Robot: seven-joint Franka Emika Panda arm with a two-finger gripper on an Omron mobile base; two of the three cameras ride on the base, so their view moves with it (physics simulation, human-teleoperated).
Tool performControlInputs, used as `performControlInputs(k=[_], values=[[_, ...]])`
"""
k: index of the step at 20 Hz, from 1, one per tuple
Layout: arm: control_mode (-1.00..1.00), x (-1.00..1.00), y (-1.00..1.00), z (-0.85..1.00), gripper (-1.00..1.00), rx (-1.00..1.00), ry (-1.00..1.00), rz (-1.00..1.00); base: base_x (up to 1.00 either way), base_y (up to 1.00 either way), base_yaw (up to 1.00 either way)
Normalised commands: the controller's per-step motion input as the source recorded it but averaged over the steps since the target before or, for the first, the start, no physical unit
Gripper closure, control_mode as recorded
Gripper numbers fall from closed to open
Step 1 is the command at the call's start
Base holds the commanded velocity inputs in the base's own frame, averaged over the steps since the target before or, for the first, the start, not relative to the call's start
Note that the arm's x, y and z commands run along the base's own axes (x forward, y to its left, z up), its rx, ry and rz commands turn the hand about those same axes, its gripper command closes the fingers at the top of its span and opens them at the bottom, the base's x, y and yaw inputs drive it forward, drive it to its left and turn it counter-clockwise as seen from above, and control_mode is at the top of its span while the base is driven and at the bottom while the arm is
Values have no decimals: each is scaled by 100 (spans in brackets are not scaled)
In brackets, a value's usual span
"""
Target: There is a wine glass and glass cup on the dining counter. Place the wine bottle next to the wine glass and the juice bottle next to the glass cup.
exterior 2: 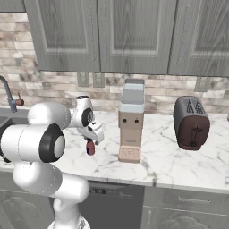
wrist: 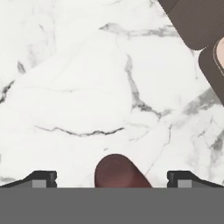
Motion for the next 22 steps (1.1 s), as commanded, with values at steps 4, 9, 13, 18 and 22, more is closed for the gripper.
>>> performControlInputs(k=[4,9,13,18,22], values=[[-100,0,0,-4,-100,0,0,-4,0,0,0],[-100,1,8,0,-100,0,0,-5,0,0,0],[-100,1,12,0,-100,0,0,-6,0,0,0],[-100,0,10,0,-100,0,0,-8,0,0,0],[-100,0,0,0,-100,0,0,-10,0,0,0]])
